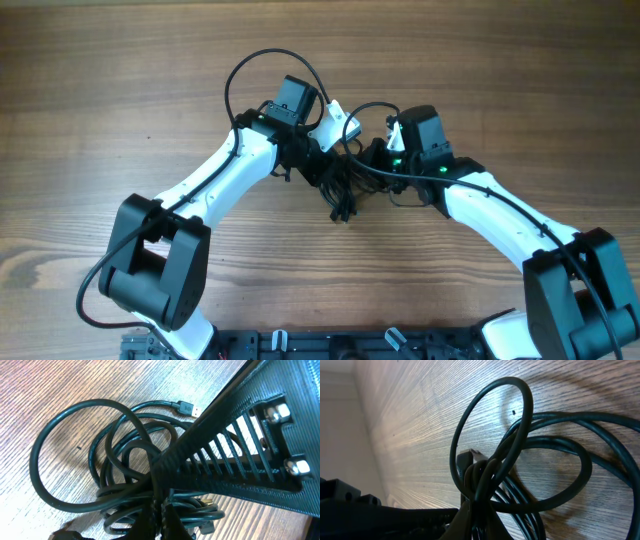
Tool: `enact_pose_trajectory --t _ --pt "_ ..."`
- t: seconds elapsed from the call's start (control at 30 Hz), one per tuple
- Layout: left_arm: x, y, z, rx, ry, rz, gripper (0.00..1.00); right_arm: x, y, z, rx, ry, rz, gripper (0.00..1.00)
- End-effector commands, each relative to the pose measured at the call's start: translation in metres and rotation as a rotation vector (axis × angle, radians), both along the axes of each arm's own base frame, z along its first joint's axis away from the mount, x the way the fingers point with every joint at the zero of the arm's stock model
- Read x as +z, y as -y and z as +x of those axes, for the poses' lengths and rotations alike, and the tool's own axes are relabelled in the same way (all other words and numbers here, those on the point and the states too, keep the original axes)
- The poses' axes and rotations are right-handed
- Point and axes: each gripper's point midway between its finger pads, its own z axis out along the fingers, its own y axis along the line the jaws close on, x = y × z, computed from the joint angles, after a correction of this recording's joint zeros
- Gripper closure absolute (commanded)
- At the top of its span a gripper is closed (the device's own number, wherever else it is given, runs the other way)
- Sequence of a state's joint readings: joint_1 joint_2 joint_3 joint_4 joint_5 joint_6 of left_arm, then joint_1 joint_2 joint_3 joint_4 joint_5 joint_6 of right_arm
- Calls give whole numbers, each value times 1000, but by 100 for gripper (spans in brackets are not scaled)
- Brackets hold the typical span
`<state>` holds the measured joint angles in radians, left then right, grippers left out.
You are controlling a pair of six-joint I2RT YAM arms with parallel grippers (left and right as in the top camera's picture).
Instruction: Untangle cables
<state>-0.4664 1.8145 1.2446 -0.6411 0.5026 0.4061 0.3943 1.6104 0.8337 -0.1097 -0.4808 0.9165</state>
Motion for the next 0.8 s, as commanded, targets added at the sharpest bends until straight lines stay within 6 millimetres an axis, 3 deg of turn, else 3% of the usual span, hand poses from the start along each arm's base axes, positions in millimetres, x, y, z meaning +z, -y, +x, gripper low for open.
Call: enact_pose_trajectory --t 0.0,0.57,0.67,0.77 --pt "1 6 -2 -13 -8 -29 96 -14 8 -1 -44 -5 -66 94" --pt "2 6 -1 -13 -5 -32 96 -17 2 -1 -67 22 -114 86" --pt "2 6 -1 -13 -5 -32 96 -17 2 -2 -67 22 -113 87" --pt "2 6 -1 -13 -5 -32 96 -17 2 -2 -66 21 -113 94"
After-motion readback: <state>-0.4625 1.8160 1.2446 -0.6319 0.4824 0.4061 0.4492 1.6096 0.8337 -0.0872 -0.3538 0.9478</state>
